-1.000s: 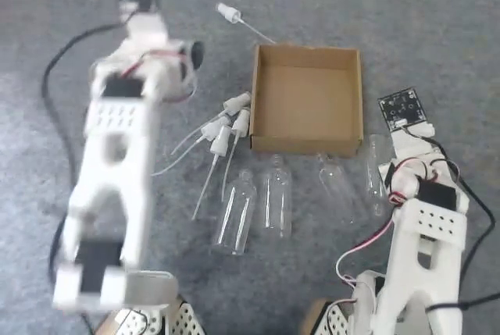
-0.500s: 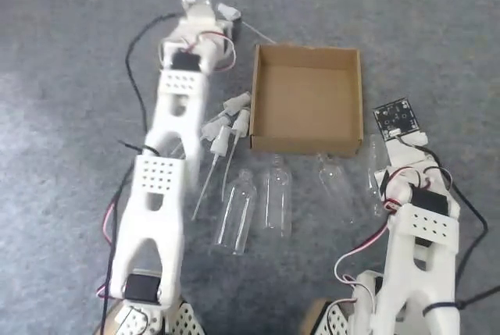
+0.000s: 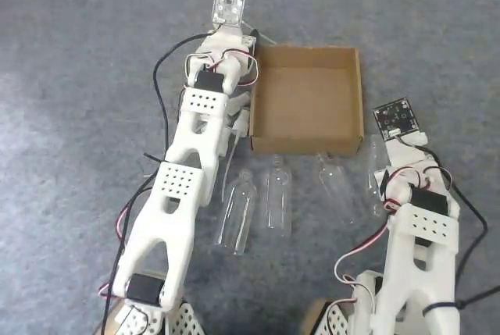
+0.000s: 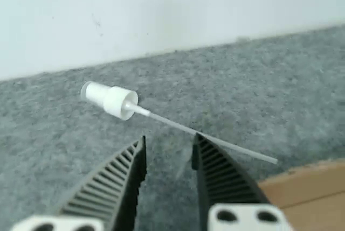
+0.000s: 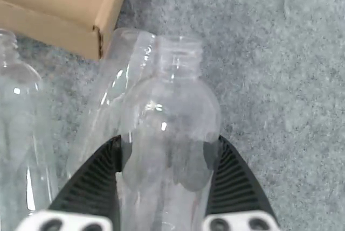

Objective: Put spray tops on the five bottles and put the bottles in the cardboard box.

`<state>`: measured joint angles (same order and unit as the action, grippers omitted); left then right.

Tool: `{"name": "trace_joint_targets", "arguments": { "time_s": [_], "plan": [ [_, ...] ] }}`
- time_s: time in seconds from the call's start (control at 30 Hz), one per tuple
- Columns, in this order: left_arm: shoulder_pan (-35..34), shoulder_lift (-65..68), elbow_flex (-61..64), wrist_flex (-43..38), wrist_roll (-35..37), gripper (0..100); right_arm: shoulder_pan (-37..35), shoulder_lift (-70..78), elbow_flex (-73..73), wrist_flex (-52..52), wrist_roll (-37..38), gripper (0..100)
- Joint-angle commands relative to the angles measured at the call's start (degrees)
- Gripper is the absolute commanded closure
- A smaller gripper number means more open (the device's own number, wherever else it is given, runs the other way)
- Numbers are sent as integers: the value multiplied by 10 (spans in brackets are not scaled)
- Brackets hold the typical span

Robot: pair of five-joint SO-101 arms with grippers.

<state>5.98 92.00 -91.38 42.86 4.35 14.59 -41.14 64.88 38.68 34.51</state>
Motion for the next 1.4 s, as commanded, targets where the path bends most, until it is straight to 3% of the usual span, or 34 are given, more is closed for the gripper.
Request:
{"name": "trace_joint_targets", "arguments": {
  "time_s": [0.0,0.77,0.87,1.03,1.17,1.37],
  "plan": [
    [-20,-36,-9,55,-8,892,7,-1,-4,-7,8,993],
    [-48,-137,-48,85,-6,889,7,-1,-3,-6,8,993],
    [-69,-201,-47,174,-8,891,9,-2,-3,-5,8,993],
    [-89,-339,-47,420,-9,888,9,-9,-4,-4,4,993],
    [-89,-426,-47,577,-10,888,2,-76,-7,55,3,993],
    [-121,-483,9,580,-10,891,-7,-263,10,182,3,993]
  ]
}}
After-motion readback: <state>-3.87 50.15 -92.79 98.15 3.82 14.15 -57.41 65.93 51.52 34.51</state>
